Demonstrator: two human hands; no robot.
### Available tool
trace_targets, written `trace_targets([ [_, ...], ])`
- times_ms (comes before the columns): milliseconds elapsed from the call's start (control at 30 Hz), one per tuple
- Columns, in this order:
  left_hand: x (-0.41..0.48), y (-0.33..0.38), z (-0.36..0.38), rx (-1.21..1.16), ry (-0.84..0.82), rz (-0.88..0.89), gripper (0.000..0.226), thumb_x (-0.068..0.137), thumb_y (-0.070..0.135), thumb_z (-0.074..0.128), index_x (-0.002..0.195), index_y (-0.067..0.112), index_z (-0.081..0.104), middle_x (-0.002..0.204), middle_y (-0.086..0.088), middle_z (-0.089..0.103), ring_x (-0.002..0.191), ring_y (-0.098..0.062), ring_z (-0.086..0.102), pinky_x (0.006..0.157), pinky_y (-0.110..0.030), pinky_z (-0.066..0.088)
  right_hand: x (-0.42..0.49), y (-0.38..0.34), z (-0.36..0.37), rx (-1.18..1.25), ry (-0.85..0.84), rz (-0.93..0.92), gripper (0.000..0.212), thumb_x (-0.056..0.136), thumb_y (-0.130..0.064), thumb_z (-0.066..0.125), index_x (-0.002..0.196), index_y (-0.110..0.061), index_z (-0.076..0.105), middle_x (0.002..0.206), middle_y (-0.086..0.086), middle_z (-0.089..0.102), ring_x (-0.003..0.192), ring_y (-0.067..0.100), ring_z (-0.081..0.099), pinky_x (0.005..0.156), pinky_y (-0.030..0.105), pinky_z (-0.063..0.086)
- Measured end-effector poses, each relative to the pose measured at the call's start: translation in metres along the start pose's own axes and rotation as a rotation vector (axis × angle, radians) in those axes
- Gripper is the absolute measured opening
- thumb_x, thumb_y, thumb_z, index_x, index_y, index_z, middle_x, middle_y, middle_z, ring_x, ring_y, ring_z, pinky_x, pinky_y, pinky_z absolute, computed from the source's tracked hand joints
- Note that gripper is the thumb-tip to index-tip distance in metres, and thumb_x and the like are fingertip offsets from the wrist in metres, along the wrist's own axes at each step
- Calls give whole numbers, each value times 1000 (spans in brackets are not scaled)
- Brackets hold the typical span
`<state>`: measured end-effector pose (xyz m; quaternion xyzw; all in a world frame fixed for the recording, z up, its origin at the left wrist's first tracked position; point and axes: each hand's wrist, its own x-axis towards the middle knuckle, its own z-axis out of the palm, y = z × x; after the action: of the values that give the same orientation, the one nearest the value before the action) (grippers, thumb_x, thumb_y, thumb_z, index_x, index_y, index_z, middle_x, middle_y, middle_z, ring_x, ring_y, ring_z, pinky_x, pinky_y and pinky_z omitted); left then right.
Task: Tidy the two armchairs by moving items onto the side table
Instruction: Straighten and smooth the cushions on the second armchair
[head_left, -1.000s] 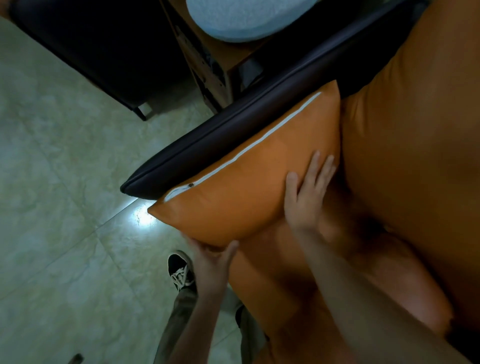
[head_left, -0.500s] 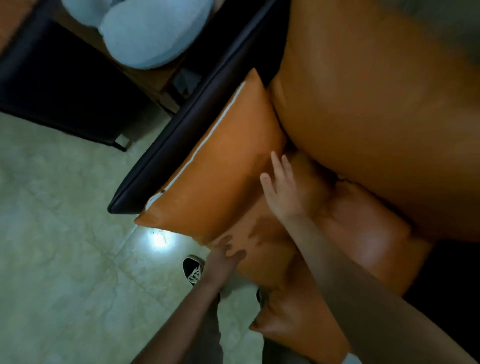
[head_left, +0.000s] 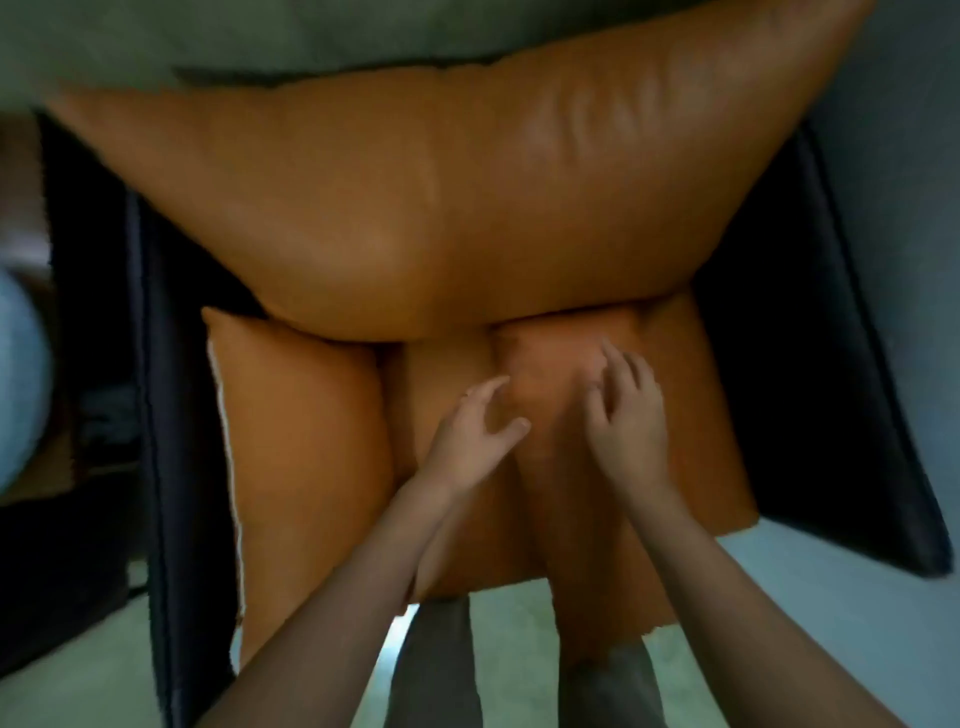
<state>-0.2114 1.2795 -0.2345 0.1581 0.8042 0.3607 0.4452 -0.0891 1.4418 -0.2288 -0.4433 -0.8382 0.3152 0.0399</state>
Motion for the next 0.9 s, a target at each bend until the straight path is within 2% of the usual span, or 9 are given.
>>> trace_targets([
  [133, 22, 25, 1, 301, -202, 215, 66, 92, 47, 67, 151, 30, 41, 157, 5, 36, 145, -14, 32, 111, -27, 27, -20, 45, -33, -7, 167, 203, 51, 100, -31, 53, 151, -28, 43, 151, 6, 44, 136, 24, 41, 112, 42, 37],
  [233, 47, 49, 11, 416, -262, 259, 73, 92, 50, 67, 154, 25, 38, 159, 1, 31, 147, -17, 28, 114, -29, 26, -52, 74, -42, 57, 247, 405, 52, 101, -32, 53, 152, -29, 42, 154, 5, 40, 140, 24, 39, 115, 45, 36],
  [467, 108, 100, 55, 776, -329, 405, 80, 88, 55, 67, 154, 20, 38, 162, -8, 31, 149, -27, 26, 122, -44, 25, -138, 127, -30, 66, 253, 777, 53, 99, -42, 51, 151, -36, 40, 157, 6, 38, 142, 30, 36, 114, 58, 27],
  [600, 143, 114, 73, 886, -428, 309, 97, 81, 63, 72, 159, 29, 25, 168, -7, 12, 153, -32, 16, 124, -48, 19, -178, 152, -10, 163, 233, 940, 54, 98, -51, 50, 150, -41, 40, 160, 5, 33, 146, 32, 28, 117, 60, 25],
  [733, 170, 126, 80, 1060, -569, 224, 108, 70, 75, 72, 157, 46, 16, 169, -4, -1, 154, -35, 9, 122, -50, 15, -200, 157, 6, 499, 266, 1002, 61, 94, -65, 45, 152, -45, 35, 168, 1, 10, 153, 28, 11, 118, 51, 25],
  [833, 180, 130, 82, 1062, -607, 172, 114, 61, 82, 68, 156, 51, 12, 169, -1, -5, 155, -30, 5, 122, -51, 15, -198, 154, 11, 756, 323, 1044, 62, 96, -62, 48, 153, -50, 28, 169, -2, 2, 151, 28, 24, 112, 45, 36],
  [900, 180, 127, 84, 1014, -582, 172, 111, 64, 81, 67, 156, 50, 13, 169, -1, -2, 155, -27, 6, 122, -49, 15, -195, 151, 12, 858, 352, 1052, 60, 99, -57, 48, 153, -53, 23, 167, -5, 14, 141, 24, 38, 94, 35, 53],
])
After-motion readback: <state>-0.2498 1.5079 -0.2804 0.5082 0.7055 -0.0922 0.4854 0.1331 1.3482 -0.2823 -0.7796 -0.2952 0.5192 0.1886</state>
